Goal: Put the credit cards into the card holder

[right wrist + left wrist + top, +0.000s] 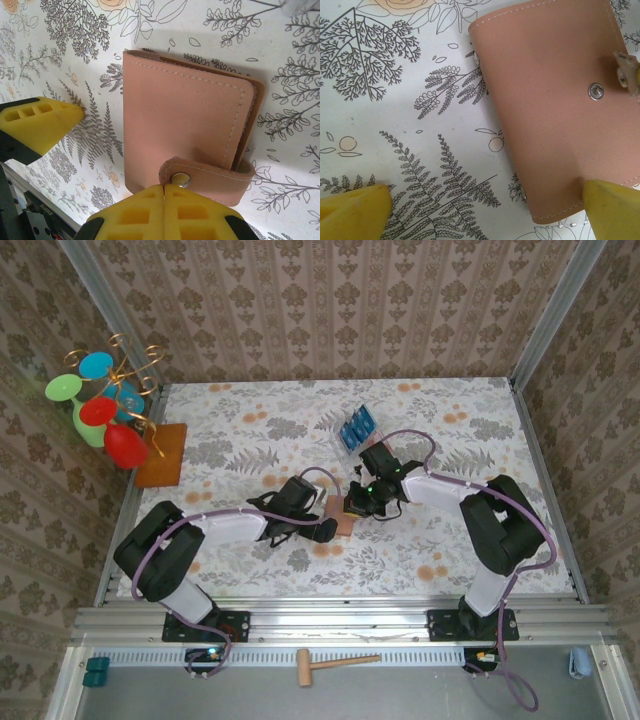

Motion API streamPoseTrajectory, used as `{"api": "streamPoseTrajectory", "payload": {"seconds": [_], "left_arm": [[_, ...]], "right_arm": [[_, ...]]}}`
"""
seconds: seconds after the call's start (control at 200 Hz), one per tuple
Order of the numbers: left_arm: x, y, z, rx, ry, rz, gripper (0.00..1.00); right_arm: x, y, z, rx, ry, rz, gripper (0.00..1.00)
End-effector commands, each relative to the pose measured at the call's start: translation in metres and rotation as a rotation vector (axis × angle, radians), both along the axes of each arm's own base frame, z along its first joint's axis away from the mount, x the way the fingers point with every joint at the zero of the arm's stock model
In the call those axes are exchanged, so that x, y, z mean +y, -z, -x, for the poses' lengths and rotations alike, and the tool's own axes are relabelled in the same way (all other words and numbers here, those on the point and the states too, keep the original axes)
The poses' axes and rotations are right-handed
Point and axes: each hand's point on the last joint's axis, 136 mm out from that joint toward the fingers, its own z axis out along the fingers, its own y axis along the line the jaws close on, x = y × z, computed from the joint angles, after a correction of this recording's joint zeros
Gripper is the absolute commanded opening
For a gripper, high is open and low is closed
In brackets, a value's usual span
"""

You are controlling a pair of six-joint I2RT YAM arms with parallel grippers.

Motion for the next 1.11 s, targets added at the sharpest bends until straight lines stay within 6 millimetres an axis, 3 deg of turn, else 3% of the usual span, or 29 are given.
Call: {"api": "streamPoseTrajectory", "payload": {"seconds": [0.0,0.575,1.1], "left_arm": [[-0.001,0.017,0.008,0.031,0.031,-0.024,1.0],[-0.003,0.021,0.008,0.037,0.036,-0.028,1.0],[-0.002,0.022,0.009,0.04,0.038,-0.03,1.0]], "right_arm": [[0.005,-0.001,-0.001,0.015,-0.02,-0.002,0.0],[0.016,0.013,0.001,0.039,-0.041,0.0,0.0],[0.009,0.035,0.006,0.075,-0.031,0.04,0.0]]}}
